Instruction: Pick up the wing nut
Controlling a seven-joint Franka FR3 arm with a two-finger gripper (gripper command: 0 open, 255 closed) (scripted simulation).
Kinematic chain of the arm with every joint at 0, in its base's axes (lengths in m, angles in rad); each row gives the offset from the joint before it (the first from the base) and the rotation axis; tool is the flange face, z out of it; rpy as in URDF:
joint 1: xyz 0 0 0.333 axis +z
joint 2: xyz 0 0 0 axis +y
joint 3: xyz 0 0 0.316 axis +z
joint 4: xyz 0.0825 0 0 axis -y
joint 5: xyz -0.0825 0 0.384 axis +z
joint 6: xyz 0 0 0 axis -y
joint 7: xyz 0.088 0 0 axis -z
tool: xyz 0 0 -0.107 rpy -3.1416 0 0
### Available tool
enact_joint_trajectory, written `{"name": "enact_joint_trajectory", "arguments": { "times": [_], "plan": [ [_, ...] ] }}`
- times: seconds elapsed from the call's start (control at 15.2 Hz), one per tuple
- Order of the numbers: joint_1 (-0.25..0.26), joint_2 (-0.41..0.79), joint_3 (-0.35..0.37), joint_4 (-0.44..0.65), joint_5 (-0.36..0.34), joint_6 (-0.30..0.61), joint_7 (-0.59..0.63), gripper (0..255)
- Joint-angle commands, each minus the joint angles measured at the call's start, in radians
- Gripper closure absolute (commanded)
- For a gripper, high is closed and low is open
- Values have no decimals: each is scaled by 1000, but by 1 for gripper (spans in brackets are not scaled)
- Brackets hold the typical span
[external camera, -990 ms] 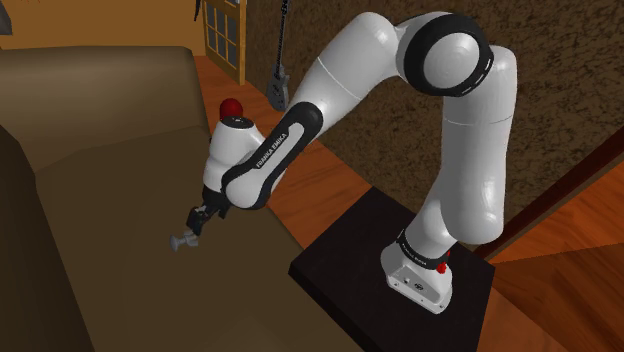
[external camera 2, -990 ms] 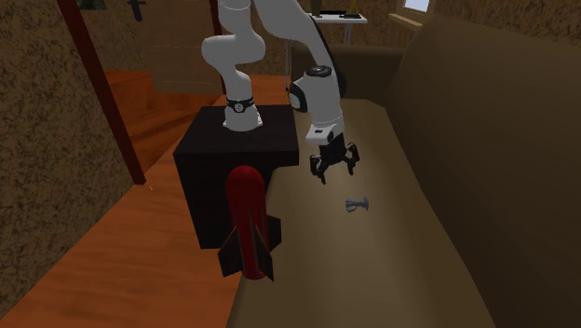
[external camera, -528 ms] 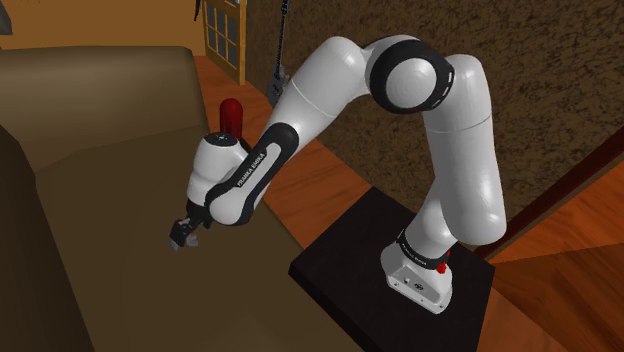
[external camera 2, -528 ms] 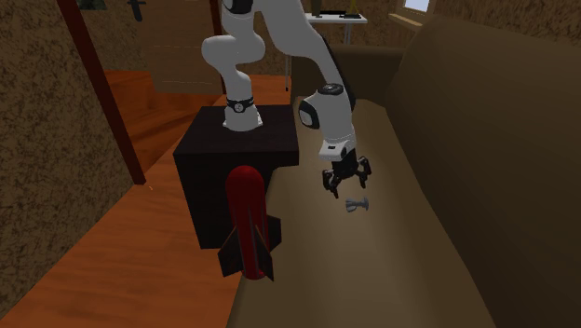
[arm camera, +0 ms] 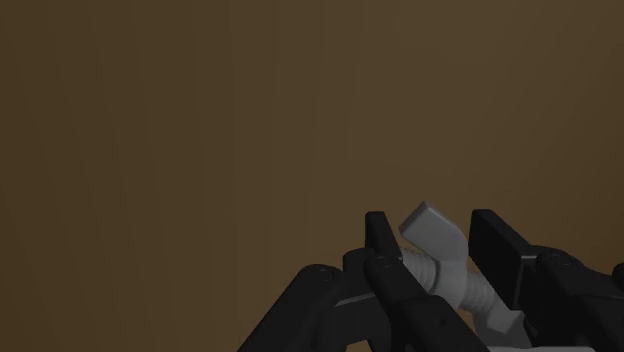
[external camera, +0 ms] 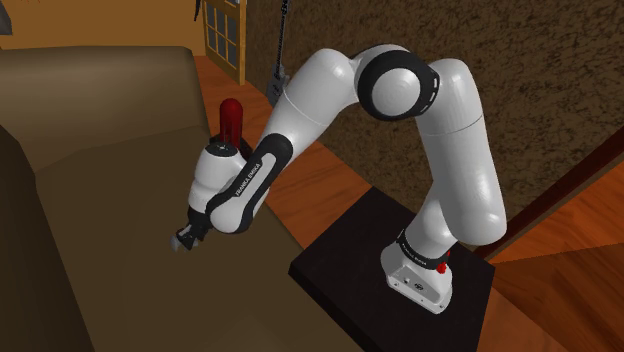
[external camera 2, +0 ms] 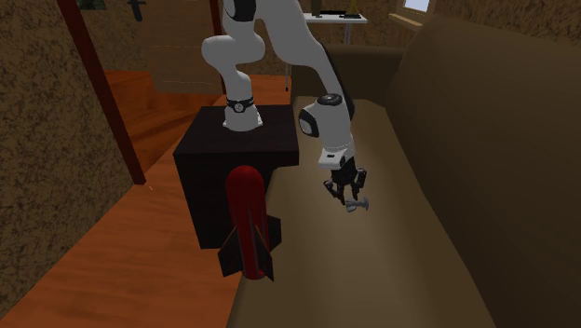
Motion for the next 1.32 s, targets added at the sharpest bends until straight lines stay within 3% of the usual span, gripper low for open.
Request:
{"name": "enact_joint_trajectory", "arguments": {
  "times": [0.0,0.46,1.25],
  "plan": [
    [0,0,0,-1,0,1,0,255],
    [0,3,-1,2,0,0,0,255],
    [-15,-150,16,-47,12,-101,13,255]
  ]
}}
